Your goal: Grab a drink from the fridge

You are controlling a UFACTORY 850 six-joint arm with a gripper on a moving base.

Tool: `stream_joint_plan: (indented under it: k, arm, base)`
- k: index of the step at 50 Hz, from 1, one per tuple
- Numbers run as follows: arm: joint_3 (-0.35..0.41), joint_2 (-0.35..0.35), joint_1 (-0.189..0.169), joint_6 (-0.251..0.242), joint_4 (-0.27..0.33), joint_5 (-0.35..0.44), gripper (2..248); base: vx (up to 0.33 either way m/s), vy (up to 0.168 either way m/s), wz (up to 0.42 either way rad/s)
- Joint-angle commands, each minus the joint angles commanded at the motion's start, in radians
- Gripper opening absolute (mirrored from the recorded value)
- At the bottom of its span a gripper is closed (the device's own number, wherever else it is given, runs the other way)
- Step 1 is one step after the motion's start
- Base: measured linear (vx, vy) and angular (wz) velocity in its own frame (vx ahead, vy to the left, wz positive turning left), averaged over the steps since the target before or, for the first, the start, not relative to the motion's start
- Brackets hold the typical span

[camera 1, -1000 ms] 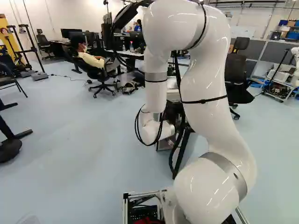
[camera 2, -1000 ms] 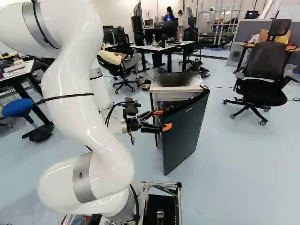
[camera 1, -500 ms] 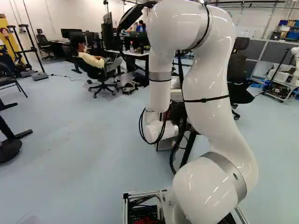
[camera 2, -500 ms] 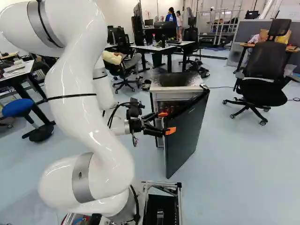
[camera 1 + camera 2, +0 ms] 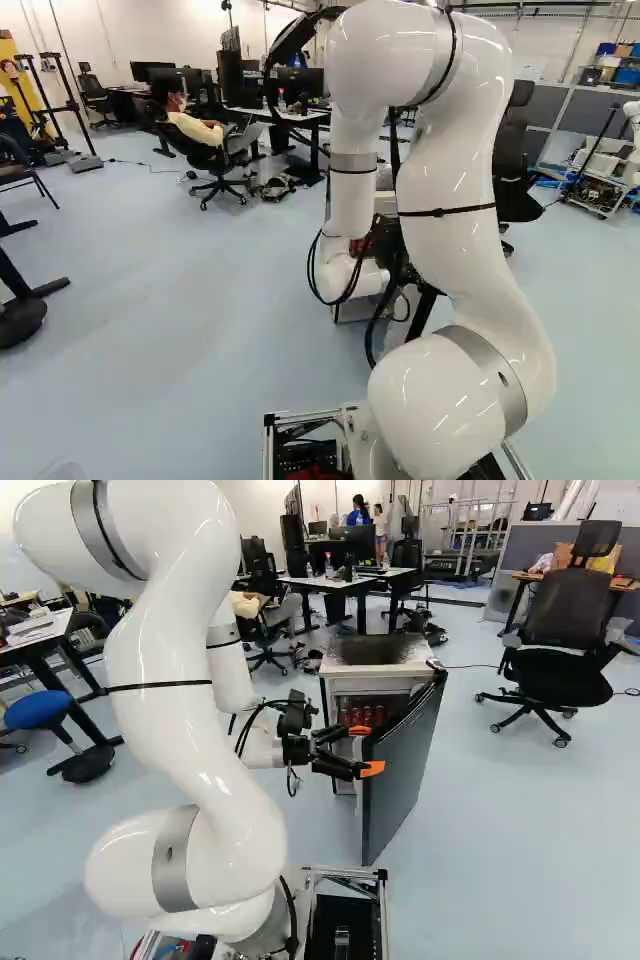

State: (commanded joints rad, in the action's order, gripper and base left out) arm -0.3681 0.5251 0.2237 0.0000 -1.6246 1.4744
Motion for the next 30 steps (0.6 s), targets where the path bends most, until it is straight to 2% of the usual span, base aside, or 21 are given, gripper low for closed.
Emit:
stream_joint_plan:
  k: [30]
  arm:
    - [-0.012, 0.002, -0.097, 0.0, -0.048, 0.002, 247]
  base:
    - [0.0, 0.0, 0.0]
